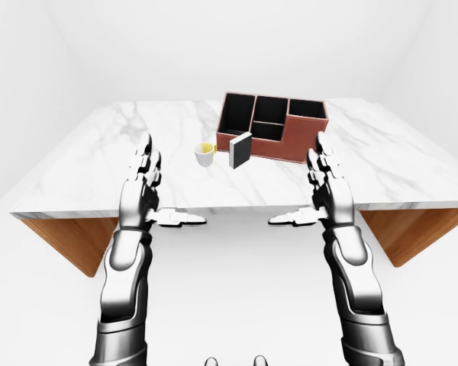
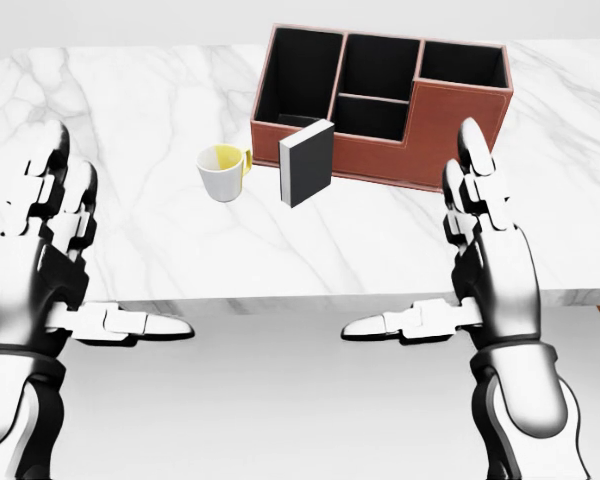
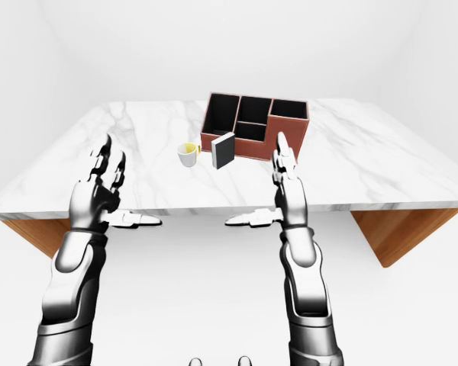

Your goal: Pick up the book and place it in the caddy.

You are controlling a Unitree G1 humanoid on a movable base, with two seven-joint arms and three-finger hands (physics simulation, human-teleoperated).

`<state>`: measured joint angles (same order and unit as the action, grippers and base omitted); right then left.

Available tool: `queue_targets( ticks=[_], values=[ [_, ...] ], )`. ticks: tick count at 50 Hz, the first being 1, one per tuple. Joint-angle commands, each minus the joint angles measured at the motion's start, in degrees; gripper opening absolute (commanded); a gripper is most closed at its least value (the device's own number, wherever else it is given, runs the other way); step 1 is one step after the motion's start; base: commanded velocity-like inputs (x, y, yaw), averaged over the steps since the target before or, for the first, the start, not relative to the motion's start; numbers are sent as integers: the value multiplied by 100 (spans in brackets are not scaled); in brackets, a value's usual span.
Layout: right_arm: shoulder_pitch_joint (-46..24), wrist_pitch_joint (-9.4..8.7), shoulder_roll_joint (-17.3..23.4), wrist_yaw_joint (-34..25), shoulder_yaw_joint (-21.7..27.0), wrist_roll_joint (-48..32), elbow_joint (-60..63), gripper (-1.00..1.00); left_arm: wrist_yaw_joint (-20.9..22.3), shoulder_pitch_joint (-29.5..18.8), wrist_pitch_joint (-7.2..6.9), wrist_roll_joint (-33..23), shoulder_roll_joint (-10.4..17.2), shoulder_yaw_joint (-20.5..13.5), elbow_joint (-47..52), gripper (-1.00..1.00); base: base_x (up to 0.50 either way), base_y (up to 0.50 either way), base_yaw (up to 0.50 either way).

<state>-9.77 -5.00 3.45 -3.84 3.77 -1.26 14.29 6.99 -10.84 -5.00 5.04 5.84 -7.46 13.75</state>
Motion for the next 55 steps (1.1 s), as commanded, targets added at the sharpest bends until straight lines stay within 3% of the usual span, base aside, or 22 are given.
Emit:
queue_targets(
  ticks=[1,16,26,36,47,49,55],
  values=[
    [-419,0,52,1,-4,-41,838,100,-69,-308,0,234,134,-166,461,100,0,0,0],
    [-595,0,137,-107,-21,-85,1268,100,-173,-397,0,345,215,-206,511,100,0,0,0],
    [-536,0,44,-162,-42,-186,1304,100,-153,-384,0,265,190,-172,315,100,0,48,0],
    [-550,0,64,84,-22,-410,1081,100,-129,-317,0,175,167,-126,230,100,0,0,0],
    [-356,0,38,-278,-165,-420,1319,100,-116,-301,0,120,152,-128,35,100,-9,0,-9],
    [-462,0,11,-49,-116,-582,1195,100,-112,-290,0,128,151,-131,59,100,-32,1,-49],
    [-396,0,-24,-208,-234,-612,1197,100,-111,-289,0,153,149,-147,-13,100,-11,-8,-8]
  ],
)
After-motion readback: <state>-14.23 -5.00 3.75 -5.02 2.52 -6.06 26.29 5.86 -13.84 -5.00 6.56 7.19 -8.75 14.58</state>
